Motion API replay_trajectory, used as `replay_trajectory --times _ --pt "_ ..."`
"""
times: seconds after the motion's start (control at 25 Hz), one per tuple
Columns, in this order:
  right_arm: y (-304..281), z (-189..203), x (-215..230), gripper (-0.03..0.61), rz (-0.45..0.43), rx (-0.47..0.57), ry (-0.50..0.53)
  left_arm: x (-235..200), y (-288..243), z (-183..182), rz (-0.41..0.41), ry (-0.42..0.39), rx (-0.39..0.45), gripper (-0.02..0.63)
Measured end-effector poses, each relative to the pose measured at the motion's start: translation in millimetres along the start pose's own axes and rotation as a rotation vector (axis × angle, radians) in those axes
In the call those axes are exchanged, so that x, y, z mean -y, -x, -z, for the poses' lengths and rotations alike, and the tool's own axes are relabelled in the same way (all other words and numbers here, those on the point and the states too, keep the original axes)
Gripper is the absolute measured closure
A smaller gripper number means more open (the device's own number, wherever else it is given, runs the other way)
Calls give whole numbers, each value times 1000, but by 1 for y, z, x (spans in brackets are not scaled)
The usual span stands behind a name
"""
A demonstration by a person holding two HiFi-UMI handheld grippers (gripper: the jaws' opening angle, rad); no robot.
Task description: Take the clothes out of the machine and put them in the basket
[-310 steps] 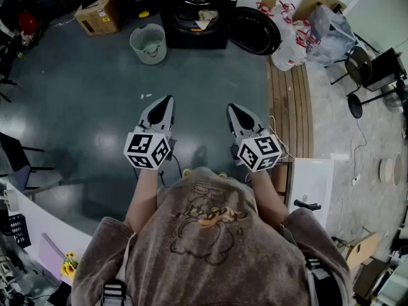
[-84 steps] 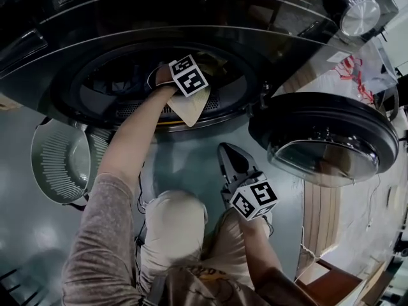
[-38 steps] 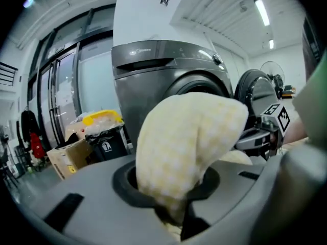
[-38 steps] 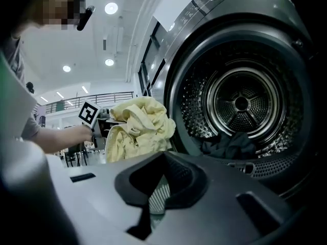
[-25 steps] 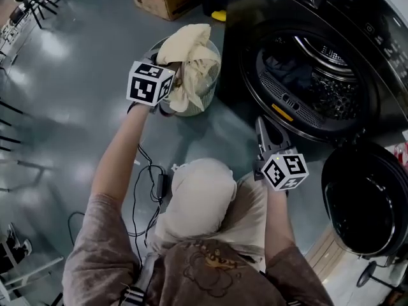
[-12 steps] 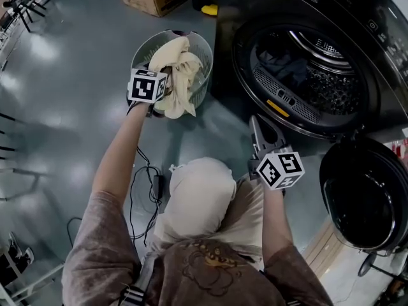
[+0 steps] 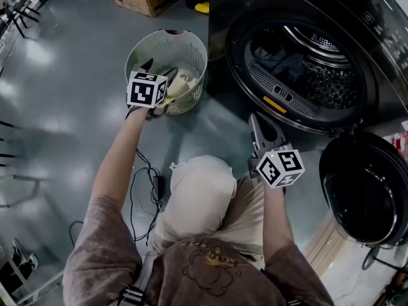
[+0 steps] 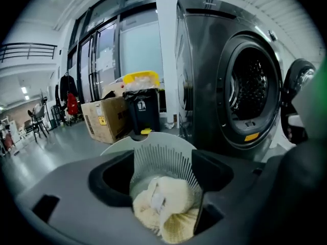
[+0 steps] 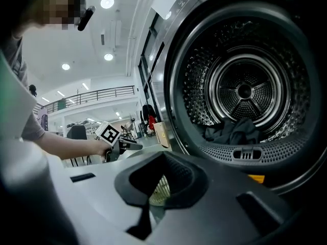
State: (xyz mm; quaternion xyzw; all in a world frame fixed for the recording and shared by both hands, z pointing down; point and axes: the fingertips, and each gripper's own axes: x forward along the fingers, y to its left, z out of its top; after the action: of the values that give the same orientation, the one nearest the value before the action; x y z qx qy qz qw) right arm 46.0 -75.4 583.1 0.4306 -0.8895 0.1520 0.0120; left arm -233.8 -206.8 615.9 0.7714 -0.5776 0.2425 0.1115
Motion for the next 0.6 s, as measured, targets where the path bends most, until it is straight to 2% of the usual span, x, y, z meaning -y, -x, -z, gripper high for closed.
replay_trajectory --times 0.28,0.6 --pt "10 -9 7 581 25 27 2 73 8 -38 128 -69 91 256" --pt "47 -24 36 581 133 68 7 172 8 -82 312 -135 177 253"
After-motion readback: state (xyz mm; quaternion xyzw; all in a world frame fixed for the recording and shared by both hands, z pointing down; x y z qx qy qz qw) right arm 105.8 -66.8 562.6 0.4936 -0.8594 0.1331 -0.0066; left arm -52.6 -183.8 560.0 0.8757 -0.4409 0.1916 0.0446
